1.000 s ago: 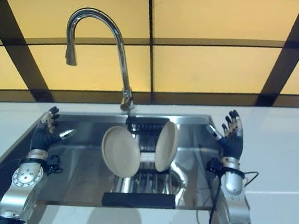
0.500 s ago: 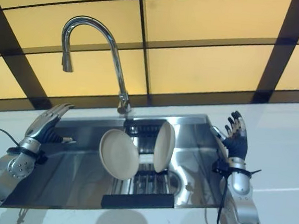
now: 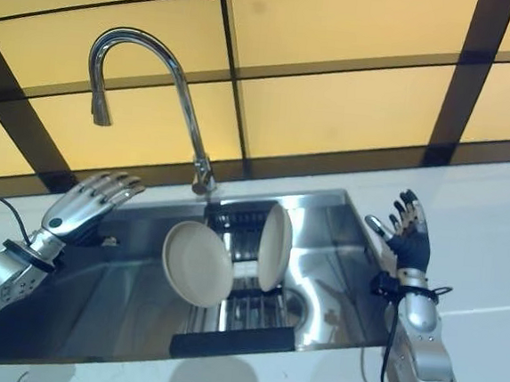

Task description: Pick up plates and place into dishwasher.

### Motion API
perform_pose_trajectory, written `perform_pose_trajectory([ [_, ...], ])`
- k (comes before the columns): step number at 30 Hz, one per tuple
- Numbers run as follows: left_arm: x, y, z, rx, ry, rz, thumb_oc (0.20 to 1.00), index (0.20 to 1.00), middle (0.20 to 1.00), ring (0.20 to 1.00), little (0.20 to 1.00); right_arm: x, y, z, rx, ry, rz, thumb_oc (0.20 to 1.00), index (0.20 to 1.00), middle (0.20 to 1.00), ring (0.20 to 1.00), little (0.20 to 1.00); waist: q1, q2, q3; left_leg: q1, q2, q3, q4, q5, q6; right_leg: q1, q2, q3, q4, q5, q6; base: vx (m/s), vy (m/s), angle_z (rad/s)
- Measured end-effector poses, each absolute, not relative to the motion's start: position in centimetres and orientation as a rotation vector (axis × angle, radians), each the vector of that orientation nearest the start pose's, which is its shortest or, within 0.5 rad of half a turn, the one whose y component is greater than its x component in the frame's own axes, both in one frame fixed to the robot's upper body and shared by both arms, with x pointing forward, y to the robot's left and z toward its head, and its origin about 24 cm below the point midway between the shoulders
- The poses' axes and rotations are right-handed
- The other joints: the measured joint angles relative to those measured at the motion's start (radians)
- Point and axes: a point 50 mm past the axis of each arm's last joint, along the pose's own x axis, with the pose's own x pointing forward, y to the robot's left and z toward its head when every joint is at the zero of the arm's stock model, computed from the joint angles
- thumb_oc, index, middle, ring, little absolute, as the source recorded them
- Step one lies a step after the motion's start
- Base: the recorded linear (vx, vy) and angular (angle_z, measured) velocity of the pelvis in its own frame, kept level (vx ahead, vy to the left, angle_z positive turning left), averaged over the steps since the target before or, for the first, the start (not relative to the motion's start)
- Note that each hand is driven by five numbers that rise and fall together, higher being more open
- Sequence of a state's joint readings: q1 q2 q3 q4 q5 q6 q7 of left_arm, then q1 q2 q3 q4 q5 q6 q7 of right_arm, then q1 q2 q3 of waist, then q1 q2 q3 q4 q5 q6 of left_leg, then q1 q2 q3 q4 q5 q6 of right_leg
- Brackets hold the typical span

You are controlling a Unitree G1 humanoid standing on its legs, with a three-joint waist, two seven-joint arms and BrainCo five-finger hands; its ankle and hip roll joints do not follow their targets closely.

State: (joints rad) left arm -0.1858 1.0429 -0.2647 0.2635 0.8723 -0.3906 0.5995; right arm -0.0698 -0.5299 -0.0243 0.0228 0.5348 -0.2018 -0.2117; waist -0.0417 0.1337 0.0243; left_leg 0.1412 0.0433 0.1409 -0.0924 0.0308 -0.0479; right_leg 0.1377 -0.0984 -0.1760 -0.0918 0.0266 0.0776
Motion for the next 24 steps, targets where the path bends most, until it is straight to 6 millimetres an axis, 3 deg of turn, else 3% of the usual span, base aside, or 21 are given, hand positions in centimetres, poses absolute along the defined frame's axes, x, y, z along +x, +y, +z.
perform_pose_trajectory([
  [14, 25.6, 26.4, 11.6, 1.798, -0.922, -0.183, 1.000, 1.000, 1.000, 1.000, 1.000, 26.2, -25.8, 10.6, 0.038, -0.264, -0.217, 1.000, 1.000, 1.000, 1.000, 1.000, -0.021, -0.001, 0.001, 0.001, 0.002, 0.022, 0.000, 0.000, 0.000, -0.003, 0.000, 0.004, 0.000, 0.002, 0.002, 0.04, 0.006, -0.02],
  [24, 25.4, 24.8, 10.1, 1.798, -0.924, -0.412, 1.000, 1.000, 1.000, 1.000, 1.000, 26.3, -25.0, 9.9, 0.037, -0.233, -0.187, 1.000, 1.000, 1.000, 1.000, 1.000, -0.024, -0.007, 0.005, -0.002, 0.002, 0.037, -0.001, 0.000, 0.000, -0.016, 0.004, 0.019, 0.000, 0.008, 0.002, 0.03, 0.000, -0.04],
])
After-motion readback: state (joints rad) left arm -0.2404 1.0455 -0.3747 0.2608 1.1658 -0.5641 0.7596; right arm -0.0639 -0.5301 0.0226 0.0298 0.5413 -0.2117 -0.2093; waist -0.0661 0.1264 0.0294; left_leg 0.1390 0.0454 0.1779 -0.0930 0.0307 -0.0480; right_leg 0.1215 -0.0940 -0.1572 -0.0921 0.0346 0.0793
